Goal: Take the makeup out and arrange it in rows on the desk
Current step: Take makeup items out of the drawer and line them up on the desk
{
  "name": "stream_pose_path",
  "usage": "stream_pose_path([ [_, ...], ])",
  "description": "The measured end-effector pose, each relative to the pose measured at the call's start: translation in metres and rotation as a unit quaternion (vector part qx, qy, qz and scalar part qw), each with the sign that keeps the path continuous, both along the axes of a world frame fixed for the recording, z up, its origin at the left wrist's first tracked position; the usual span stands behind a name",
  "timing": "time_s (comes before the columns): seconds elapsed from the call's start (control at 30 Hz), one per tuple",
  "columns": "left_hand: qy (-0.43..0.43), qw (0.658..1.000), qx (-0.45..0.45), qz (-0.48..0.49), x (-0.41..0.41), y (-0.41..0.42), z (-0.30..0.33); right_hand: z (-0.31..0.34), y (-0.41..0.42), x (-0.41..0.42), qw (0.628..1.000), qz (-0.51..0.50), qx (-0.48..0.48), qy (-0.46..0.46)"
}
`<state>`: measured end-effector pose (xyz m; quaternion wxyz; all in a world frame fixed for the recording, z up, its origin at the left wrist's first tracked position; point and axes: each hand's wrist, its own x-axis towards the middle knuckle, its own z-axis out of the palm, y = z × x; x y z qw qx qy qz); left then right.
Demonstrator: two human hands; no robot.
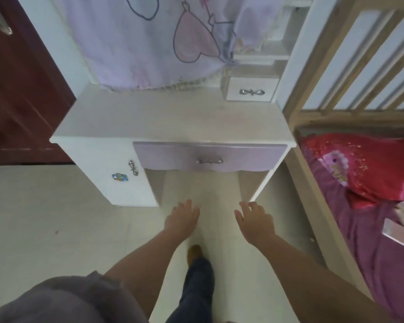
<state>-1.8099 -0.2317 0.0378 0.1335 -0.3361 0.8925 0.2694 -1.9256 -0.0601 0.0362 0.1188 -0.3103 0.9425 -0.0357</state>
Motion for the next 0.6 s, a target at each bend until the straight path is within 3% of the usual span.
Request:
stream_pose_path([
  [0.13,-0.011,0.997,0.059,0.043,-0.068,-0.064,-0.027,-0.026,-0.063,-0.070,0.999,-0.025,-0.020,-0.031],
  [0.37,-0.011,0.960,0.228,0.162,-0.170,-0.136,-0.058,-0.064,-0.157,-0.164,0.960,-0.144,-0.079,-0.228],
  [0.53,0.029,0.863,0.382,0.329,-0.219,-0.154,-0.077,-0.092,-0.203,-0.194,0.929,-0.185,-0.098,-0.306],
  [0.6,0.042,0.811,0.446,0.377,-0.224,-0.151,-0.081,-0.103,-0.211,-0.195,0.885,-0.260,-0.152,-0.354],
])
